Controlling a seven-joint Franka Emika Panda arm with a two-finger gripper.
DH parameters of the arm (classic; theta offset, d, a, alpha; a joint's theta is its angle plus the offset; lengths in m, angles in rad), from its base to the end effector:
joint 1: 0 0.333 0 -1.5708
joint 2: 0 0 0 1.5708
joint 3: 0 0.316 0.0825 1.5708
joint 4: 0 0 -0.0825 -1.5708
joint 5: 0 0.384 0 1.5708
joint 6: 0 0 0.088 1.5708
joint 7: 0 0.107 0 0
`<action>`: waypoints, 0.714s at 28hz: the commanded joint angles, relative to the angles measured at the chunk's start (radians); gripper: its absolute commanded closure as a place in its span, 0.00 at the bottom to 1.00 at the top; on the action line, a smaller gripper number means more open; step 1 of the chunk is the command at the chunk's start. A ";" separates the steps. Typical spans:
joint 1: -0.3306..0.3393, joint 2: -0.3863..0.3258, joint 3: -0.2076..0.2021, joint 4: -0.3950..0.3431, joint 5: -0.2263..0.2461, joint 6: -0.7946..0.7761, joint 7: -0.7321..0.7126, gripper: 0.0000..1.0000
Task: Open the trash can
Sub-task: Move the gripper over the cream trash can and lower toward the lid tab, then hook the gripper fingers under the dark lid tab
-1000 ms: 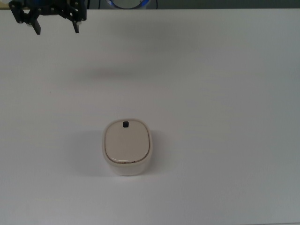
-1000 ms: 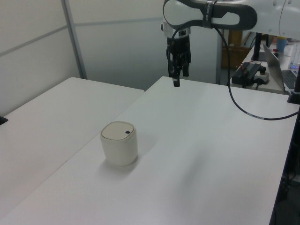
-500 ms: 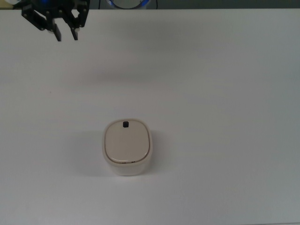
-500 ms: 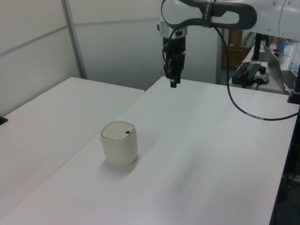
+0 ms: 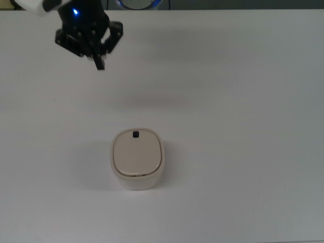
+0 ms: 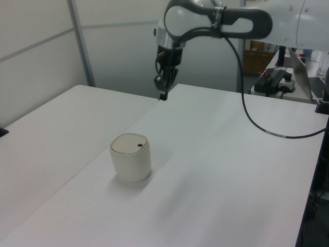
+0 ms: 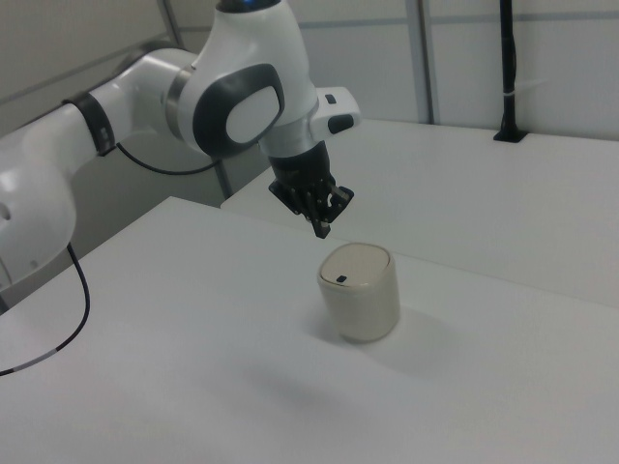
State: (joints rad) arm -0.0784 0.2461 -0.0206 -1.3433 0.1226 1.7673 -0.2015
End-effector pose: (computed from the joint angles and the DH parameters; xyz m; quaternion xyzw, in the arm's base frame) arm 0.6461 -0.0516 0.6056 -0.9933 -0.0449 -0.0964 0.0445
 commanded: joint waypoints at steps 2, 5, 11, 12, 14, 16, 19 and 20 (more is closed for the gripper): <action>0.046 0.047 -0.001 -0.016 0.020 0.129 0.040 1.00; 0.061 0.087 -0.001 -0.017 0.017 0.199 0.056 1.00; 0.075 0.156 -0.001 -0.024 0.003 0.256 0.056 1.00; 0.077 0.165 -0.001 -0.024 0.002 0.262 0.056 1.00; 0.080 0.179 -0.001 -0.024 0.002 0.273 0.054 1.00; 0.083 0.191 -0.002 -0.024 -0.003 0.290 0.054 1.00; 0.083 0.196 -0.002 -0.028 -0.008 0.296 0.054 1.00; 0.083 0.200 -0.002 -0.034 -0.009 0.296 0.054 1.00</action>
State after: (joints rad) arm -0.0054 0.4490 -0.0193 -1.3529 0.1243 2.0370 -0.1636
